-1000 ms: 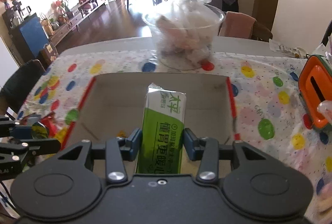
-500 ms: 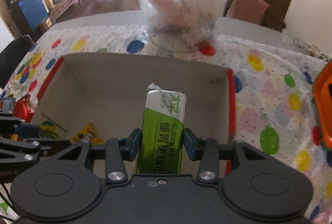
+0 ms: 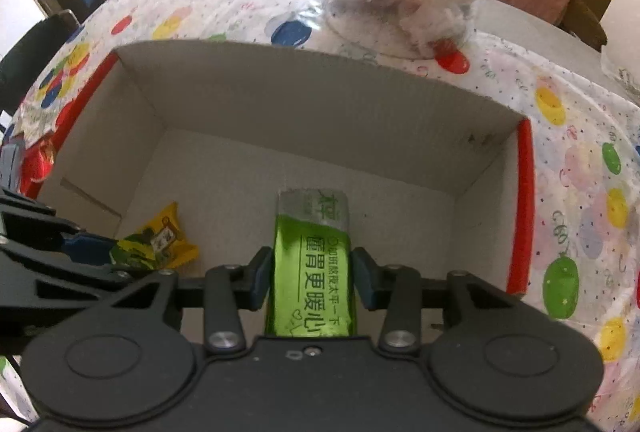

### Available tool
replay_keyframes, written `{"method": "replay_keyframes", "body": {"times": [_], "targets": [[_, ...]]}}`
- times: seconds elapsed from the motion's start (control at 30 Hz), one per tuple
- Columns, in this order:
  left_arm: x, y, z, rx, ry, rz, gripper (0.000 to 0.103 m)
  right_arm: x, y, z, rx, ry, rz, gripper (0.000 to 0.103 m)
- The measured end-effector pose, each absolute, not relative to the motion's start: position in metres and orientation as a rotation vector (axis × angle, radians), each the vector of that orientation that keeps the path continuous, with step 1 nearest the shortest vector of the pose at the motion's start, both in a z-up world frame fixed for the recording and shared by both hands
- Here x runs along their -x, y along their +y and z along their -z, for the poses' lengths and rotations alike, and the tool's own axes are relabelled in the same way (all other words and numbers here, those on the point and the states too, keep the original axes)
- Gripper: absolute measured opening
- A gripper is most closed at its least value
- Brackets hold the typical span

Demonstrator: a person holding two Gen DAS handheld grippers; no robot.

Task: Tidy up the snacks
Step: 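Open both tools to drop the bottle and carton into the box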

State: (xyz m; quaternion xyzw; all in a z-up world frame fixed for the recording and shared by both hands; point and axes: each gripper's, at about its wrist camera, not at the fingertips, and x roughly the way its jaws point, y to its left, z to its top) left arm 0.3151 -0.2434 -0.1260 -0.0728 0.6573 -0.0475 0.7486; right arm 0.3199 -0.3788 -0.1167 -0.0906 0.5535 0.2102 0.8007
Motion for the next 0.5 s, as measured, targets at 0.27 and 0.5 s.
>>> {"method": "replay_keyframes", "body": {"times": [0.27,0.5], "targets": [[-0.3182,-0.2452,0.1319,0.144,1.467,0.096,0.032,-0.3186,-0.3826,0.1159,0.187,1.193,-0.459,0.041],[-0.3199,-0.2496,0.1304,0.138,1.446,0.103,0.039,-0.3142,-0.3867,0.1107,0.161,1.176,-0.454,0.045]]}}
